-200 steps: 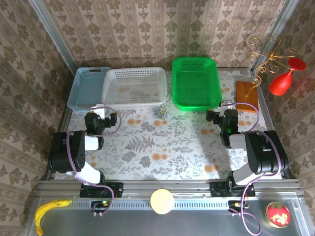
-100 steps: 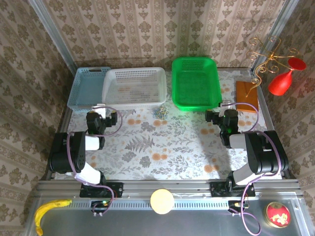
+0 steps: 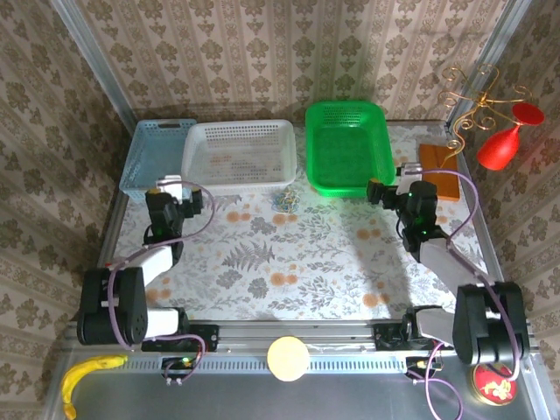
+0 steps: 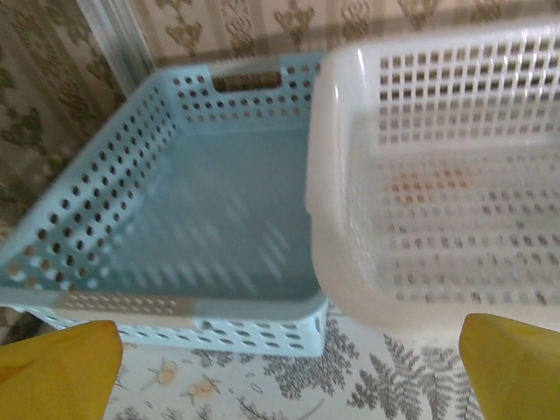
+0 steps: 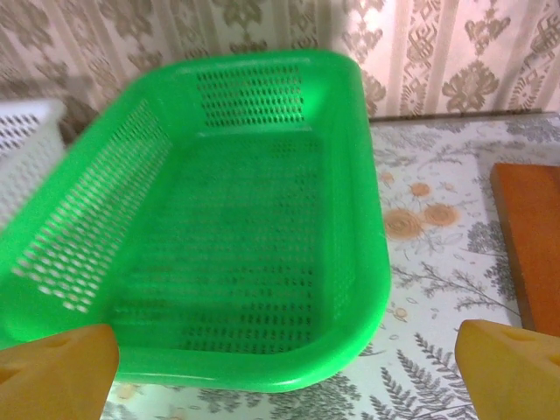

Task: Untangle the cables

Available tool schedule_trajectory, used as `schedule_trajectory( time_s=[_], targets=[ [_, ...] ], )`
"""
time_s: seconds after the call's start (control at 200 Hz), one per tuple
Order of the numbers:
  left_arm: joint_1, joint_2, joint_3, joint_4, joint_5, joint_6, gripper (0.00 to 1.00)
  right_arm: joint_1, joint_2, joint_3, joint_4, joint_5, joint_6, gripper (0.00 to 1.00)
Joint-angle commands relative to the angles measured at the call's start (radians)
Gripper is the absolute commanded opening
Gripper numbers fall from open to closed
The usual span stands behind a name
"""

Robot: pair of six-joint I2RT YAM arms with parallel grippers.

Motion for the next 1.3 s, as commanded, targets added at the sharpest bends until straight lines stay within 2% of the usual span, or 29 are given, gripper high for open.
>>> schedule_trajectory(
  time_s=[0.0, 0.105, 0.185, 0.275, 0.47, 0.57, 0.675, 0.81, 0.92, 1.08, 1.29],
  targets=[
    [-0.011, -0.087, 0.064, -0.179, -0.032, -0.076, 1.0, 0.0, -0.075, 0.01, -0.139, -0.065, 0.179, 1.0],
    [-0.024, -0.166, 0.104, -0.306, -0.028, -0.137, 1.0, -0.003, -0.144, 0.001, -0.231, -0.055, 0.485, 1.0],
    [-0.044, -0.225, 0.131, -0.395, -0.018, -0.18, 1.0, 0.007, -0.16, 0.001, -0.206, -0.238, 0.514, 1.0],
    [-0.078, -0.285, 0.164, -0.492, -0.001, -0.22, 1.0, 0.076, -0.164, 0.016, -0.241, -0.293, 0.52, 1.0],
    [-0.198, -0.336, 0.276, -0.739, 0.053, -0.3, 1.0, 0.358, -0.143, 0.052, -0.356, -0.166, 0.484, 1.0],
    [-0.271, -0.329, 0.316, -0.844, 0.063, -0.344, 1.0, 0.474, -0.061, 0.086, -0.36, -0.118, 0.487, 0.95],
    [-0.339, -0.32, 0.309, -0.876, 0.06, -0.396, 1.0, 0.558, 0.068, 0.155, -0.365, -0.066, 0.462, 0.88],
    [-0.397, -0.308, 0.285, -0.877, 0.055, -0.45, 1.0, 0.616, 0.25, 0.288, -0.405, -0.018, 0.425, 0.79],
    [-0.444, -0.303, 0.279, -0.887, 0.043, -0.471, 1.0, 0.655, 0.372, 0.389, -0.433, 0.06, 0.404, 0.76],
    [-0.455, -0.312, 0.271, -0.873, 0.037, -0.506, 1.0, 0.686, 0.516, 0.499, -0.459, 0.205, 0.406, 0.73],
    [-0.459, -0.325, 0.268, -0.828, 0.04, -0.52, 1.0, 0.694, 0.666, 0.612, -0.449, 0.319, 0.389, 0.72]
  ],
)
